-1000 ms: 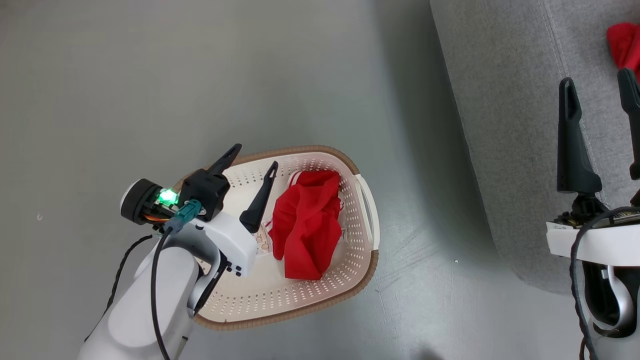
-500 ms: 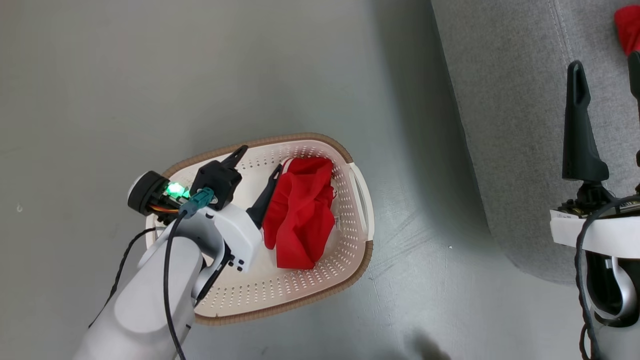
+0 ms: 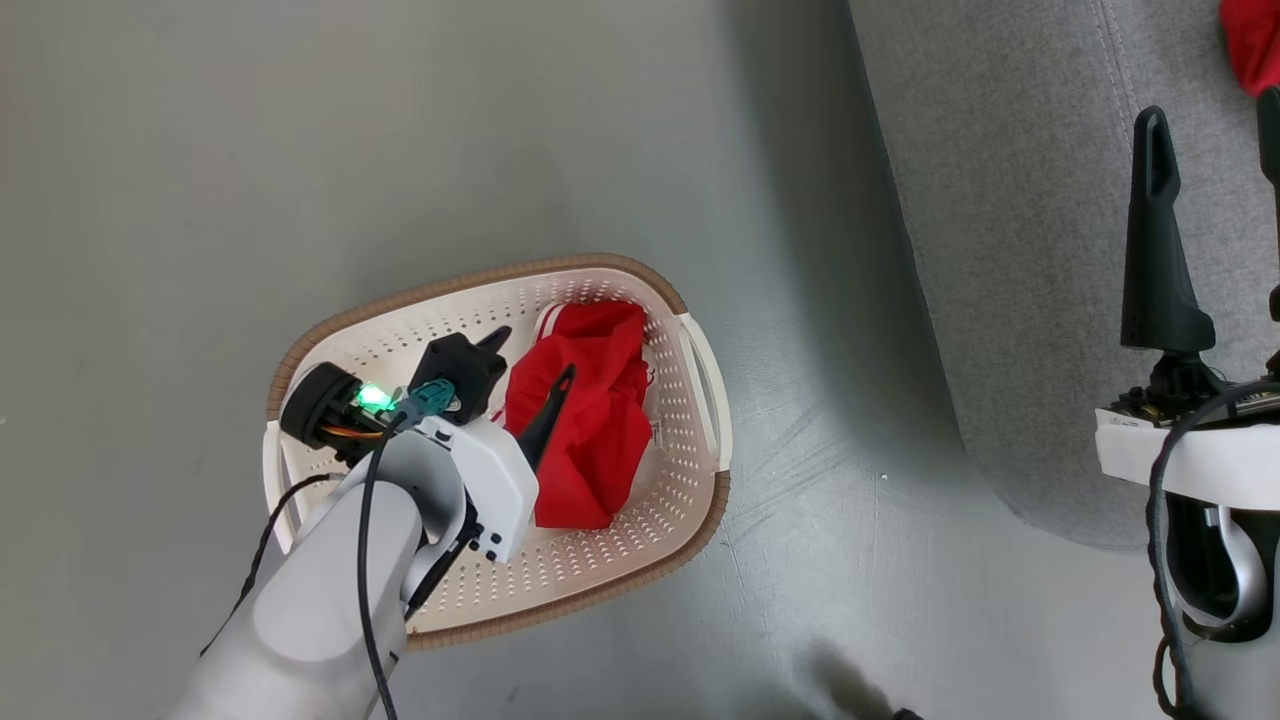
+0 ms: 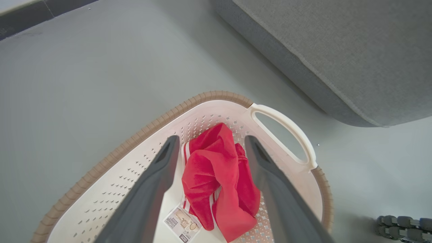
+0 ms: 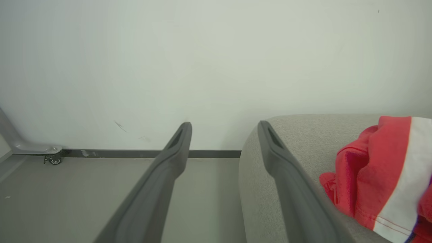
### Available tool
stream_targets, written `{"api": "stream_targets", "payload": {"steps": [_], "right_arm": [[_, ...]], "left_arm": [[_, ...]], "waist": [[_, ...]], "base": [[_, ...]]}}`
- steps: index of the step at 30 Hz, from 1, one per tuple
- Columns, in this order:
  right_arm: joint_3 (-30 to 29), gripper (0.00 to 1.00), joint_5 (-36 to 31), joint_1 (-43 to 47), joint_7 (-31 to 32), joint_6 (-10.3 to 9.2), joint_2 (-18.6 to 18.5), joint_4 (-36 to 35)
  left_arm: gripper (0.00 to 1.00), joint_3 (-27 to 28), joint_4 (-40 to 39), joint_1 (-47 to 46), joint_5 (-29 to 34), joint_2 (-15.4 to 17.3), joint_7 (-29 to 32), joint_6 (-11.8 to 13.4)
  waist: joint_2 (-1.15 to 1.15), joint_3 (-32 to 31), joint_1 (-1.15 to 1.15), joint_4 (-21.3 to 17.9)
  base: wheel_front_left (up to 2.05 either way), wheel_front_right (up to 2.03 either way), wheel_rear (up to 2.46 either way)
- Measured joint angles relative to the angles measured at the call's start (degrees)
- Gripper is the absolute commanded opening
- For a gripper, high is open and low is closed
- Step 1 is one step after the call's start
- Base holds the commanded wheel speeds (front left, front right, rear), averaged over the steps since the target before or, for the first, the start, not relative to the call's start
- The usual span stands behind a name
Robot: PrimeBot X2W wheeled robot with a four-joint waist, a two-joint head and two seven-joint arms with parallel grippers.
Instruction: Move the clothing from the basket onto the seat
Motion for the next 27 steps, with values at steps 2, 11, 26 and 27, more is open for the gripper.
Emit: {"api": "stream_targets", "payload": {"steps": [2,11,26,27], "right_arm": [[0.1,1.0,0.0,0.0,-0.2,0.0,0.0,0.1],[1.0,1.0,0.0,-0.1,-0.7,0.0,0.0,1.1],[1.0,1.0,0.3,-1.2,-1.6,0.0,0.0,0.9],[1.0,1.0,0.4,-1.2,-1.7,0.0,0.0,0.9]], "left_arm": [[1.0,-0.1,0.7,0.0,-0.5,-0.3,0.5,-0.4],[1.0,-0.2,3.4,-0.1,-2.1,-0.9,2.1,-1.0],[1.0,-1.1,6.7,-2.4,-1.5,-0.7,3.4,-1.0],[1.0,-1.1,6.9,-2.5,-1.5,-0.7,3.4,-1.0]], "waist": [[0.0,0.1,0.0,-0.2],[0.0,0.5,0.0,-1.4],[0.0,2.3,0.0,-3.0],[0.0,2.5,0.0,-3.1]], "base": [[0.0,0.0,0.0],[0.0,0.0,0.0],[0.0,0.0,0.0],[0.0,0.0,0.0]]}}
